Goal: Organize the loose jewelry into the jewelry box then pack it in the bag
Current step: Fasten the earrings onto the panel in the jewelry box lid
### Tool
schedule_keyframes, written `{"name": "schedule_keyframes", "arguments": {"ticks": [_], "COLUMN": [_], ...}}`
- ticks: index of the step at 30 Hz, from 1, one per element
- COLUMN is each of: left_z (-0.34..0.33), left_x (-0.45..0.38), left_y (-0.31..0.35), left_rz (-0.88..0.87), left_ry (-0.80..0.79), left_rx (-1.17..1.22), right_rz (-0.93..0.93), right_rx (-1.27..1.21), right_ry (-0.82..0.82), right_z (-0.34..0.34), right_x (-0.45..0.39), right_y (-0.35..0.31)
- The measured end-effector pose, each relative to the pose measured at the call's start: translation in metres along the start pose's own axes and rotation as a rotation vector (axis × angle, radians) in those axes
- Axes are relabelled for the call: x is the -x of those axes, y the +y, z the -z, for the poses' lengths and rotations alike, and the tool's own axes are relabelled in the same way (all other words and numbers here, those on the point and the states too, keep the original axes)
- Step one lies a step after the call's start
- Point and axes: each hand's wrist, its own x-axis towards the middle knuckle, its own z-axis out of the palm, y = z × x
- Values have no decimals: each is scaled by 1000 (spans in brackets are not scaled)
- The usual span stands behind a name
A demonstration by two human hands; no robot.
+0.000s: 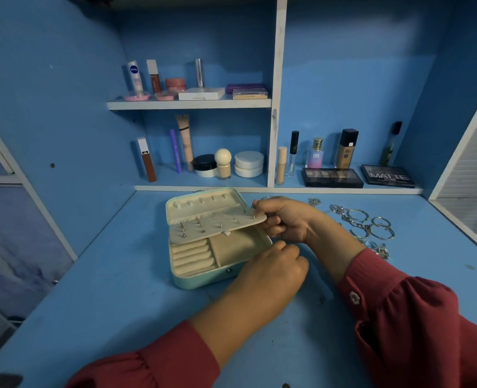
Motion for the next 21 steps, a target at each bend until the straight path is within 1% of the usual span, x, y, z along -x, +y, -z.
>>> {"name": "schedule_keyframes", "arguments": {"ticks": [4, 7, 12, 14, 16, 17, 18, 21], "left_z": [-3, -6, -6, -7, -7, -5, 0, 34], "left_x": [-4, -5, -5, -4, -4, -5, -5, -8], "left_y": [6, 5, 4, 1, -6, -10, -13, -23], "left_rz": [23, 38, 63, 38, -13, -5, 46, 305], "left_ry": [17, 61, 129, 160, 154, 164, 193, 308], "left_rx": [-41, -79, -56, -47, -103, -99, -17, 351], "right_rz": [-1, 1, -17, -16, -17, -23, -27, -2], "right_rx": [26, 40, 41, 41, 47, 50, 37, 3], "right_ry": [-18, -26, -15, -14, 1, 6, 11, 9], "right_z": [1, 1, 4, 6, 9, 9, 10, 7], "right_x": [0, 0, -1, -1, -5, -7, -9, -6], "right_y": [0, 0, 0, 0, 2, 3, 4, 4]}}
